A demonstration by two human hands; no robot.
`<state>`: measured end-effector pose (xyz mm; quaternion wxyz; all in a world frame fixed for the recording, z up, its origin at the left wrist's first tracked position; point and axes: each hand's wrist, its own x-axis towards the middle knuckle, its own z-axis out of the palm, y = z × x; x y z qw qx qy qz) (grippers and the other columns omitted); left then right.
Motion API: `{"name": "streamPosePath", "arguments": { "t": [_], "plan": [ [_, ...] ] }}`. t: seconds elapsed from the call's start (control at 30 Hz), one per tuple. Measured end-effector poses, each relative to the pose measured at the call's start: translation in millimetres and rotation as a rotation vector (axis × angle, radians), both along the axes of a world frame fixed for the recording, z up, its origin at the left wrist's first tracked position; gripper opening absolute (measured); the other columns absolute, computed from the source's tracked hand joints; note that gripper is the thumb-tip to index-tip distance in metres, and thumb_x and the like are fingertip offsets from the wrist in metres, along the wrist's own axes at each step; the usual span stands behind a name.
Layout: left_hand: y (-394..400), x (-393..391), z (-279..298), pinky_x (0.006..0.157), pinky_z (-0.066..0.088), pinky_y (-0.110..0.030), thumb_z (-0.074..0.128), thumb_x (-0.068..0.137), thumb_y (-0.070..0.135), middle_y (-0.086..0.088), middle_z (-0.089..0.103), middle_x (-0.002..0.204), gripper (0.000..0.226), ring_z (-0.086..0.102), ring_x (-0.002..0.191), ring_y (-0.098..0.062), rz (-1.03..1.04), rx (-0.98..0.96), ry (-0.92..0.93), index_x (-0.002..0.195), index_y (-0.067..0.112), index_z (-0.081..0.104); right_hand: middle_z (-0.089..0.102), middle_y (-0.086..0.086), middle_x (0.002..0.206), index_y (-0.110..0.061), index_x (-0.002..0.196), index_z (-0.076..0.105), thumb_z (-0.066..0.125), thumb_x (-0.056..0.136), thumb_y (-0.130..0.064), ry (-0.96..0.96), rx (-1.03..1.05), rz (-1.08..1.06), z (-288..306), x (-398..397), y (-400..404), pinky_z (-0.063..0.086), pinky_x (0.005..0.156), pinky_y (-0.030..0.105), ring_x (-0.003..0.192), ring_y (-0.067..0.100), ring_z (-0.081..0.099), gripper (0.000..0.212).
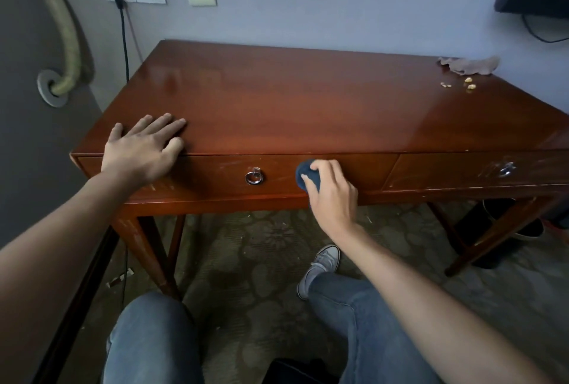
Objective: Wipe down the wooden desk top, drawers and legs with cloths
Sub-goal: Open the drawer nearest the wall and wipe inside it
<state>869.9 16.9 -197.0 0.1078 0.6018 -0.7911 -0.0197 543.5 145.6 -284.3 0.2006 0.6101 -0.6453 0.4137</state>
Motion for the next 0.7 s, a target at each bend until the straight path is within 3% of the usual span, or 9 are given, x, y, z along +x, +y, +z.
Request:
{"name": "streamPosePath", "arguments": {
  "t": [0.1,0.2,0.27,0.37,0.47,0.6,0.63,0.7],
  "plan": [
    [-0.9,1.1,-0.3,0.126,0.003,-0.054,0.007,0.089,0.067,0.016,0.017,0.170,0.074,0.011,0.158,-0.013,0.003,-0.003,0.007,0.159,0.050,0.022,0.062,0.006,0.095,-0.008,0.095,0.064,0.076,0.089,-0.013,-0.024,-0.109,0.035,-4.6,14.8,-13.2,0.052,0.053,0.031,0.072,0.023,0.065,0.014],
    [-1.9,0.8,-1.1,0.126,0.003,-0.054,0.007,0.089,0.067,0.016,0.017,0.170,0.074,0.011,0.158,-0.013,-0.003,-0.007,0.009,0.159,0.051,0.023,0.060,0.004,0.089,-0.009,0.088,0.062,0.077,0.088,-0.018,0.033,0.081,0.070,-37.1,12.9,-5.2,0.052,0.048,0.036,0.065,0.026,0.063,0.017],
    [-1.1,0.5,-2.7,0.126,0.004,-0.054,0.007,0.088,0.068,0.016,0.018,0.170,0.075,0.012,0.158,-0.013,0.002,-0.018,0.016,0.159,0.051,0.024,0.061,0.002,0.084,-0.012,0.084,0.063,0.081,0.084,-0.022,0.036,0.175,0.076,-34.6,5.7,-2.4,0.048,0.048,0.032,0.062,0.029,0.063,0.021],
    [-2.4,1.0,-3.3,0.126,0.005,-0.054,0.008,0.088,0.068,0.017,0.019,0.169,0.074,0.013,0.158,-0.013,0.004,-0.022,0.021,0.159,0.051,0.025,0.063,0.000,0.087,-0.014,0.085,0.066,0.080,0.086,-0.025,-0.035,0.012,-0.034,-5.2,-4.4,-4.7,0.045,0.053,0.031,0.069,0.024,0.062,0.018],
    [-2.7,0.8,-4.2,0.126,0.005,-0.054,0.010,0.089,0.068,0.017,0.019,0.169,0.073,0.013,0.158,-0.012,0.011,-0.026,0.028,0.158,0.051,0.026,0.062,0.005,0.088,-0.007,0.086,0.064,0.080,0.088,-0.017,-0.101,-0.140,-0.073,-6.5,-10.0,-2.7,0.042,0.054,0.031,0.069,0.023,0.059,0.019],
    [-2.2,0.7,-3.9,0.126,0.005,-0.055,0.010,0.090,0.067,0.017,0.018,0.170,0.072,0.013,0.158,-0.013,0.003,-0.019,0.020,0.159,0.051,0.025,0.061,0.002,0.088,-0.013,0.085,0.061,0.083,0.084,-0.024,0.004,0.240,-0.027,-28.7,-4.3,1.5,0.043,0.054,0.031,0.069,0.033,0.064,0.024],
    [-2.2,0.6,-3.8,0.126,0.005,-0.055,0.009,0.090,0.067,0.017,0.018,0.170,0.072,0.012,0.158,-0.013,0.005,-0.020,0.021,0.159,0.051,0.024,0.062,0.000,0.088,-0.014,0.085,0.063,0.083,0.082,-0.026,-0.017,0.283,-0.035,-23.6,-5.4,1.4,0.040,0.056,0.028,0.071,0.032,0.065,0.024],
    [-2.6,1.0,-3.2,0.126,0.005,-0.055,0.010,0.090,0.067,0.017,0.018,0.170,0.072,0.013,0.158,-0.013,0.009,-0.022,0.019,0.158,0.051,0.025,0.065,-0.001,0.090,-0.014,0.088,0.066,0.083,0.083,-0.025,-0.061,0.179,-0.049,-7.0,-2.4,1.2,0.035,0.059,0.025,0.073,0.026,0.065,0.021]
  ]
}}
